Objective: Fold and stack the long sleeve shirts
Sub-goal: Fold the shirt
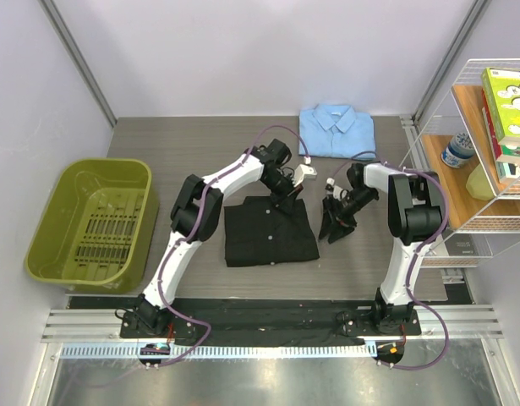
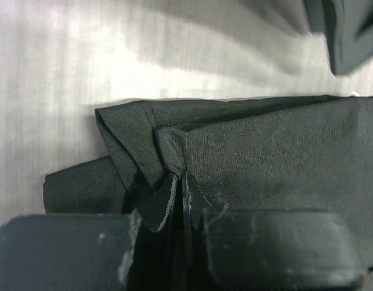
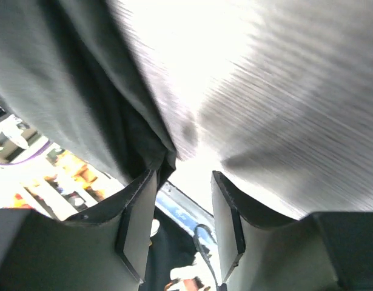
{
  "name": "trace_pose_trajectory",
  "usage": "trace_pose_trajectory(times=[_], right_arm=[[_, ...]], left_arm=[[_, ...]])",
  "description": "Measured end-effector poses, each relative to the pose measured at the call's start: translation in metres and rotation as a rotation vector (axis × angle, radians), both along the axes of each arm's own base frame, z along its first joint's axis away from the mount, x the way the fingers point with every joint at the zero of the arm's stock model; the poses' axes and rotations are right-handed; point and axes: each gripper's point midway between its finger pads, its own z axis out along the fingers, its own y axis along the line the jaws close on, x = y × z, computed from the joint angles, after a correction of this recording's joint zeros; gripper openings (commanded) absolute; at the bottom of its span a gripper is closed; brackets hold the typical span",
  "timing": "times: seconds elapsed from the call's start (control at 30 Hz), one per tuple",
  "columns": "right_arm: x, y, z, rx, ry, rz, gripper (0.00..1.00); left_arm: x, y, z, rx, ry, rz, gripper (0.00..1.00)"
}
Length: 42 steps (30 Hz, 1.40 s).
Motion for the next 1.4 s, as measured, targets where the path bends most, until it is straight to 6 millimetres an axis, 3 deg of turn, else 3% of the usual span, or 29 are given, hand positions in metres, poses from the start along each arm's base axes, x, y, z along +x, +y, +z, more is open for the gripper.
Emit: trace_pose_trajectory(times=[0.1,0.13,0.17,0.27,0.4,0.5,0.6,0.7,0.77,0.93,1.07,1.4], right_arm=[[0.015,-0.003,0.01,0.0,-0.073,0.025,0.47],[0.022,-0.003,0.017,0.003,-0.117,0.037,0.47],[0.027,-0.004,0.022,0.007,-0.149,0.045,0.47],[0.051,-0.001,0.045,0.034,-0.265,0.057,0.45],[0.085,0.011,0.072,0.115,-0.39,0.054,0.43],[0.112,0.025,0.083,0.174,-0.442,0.064,0.41],[0.14,0.05,0.082,0.226,-0.477,0.097,0.41],[0.153,0.083,0.074,0.266,-0.498,0.155,0.38],[0.153,0.106,0.068,0.289,-0.497,0.196,0.35],[0.137,0.151,0.049,0.333,-0.457,0.284,0.33],[0.13,0.16,0.032,0.333,-0.424,0.304,0.31],[0.129,0.159,0.015,0.326,-0.395,0.302,0.29]], left_arm=[[-0.012,-0.002,0.0,-0.005,0.022,-0.035,0.14],[-0.021,-0.005,0.0,-0.005,0.046,-0.043,0.2],[-0.027,-0.007,0.002,-0.012,0.061,-0.051,0.33],[-0.054,-0.008,0.007,-0.019,0.128,-0.048,0.5],[-0.071,-0.004,0.04,-0.042,0.145,-0.018,0.58],[-0.058,0.006,0.092,-0.127,0.073,0.014,0.61],[-0.032,0.032,0.142,-0.216,-0.026,0.045,0.63],[-0.012,0.057,0.161,-0.238,-0.112,0.029,0.66],[-0.007,0.071,0.153,-0.216,-0.13,0.008,0.67],[-0.027,0.083,0.098,-0.128,-0.084,-0.079,0.67],[-0.04,0.086,0.069,-0.082,-0.049,-0.101,0.66],[-0.033,0.076,0.048,-0.077,-0.107,-0.153,0.62]])
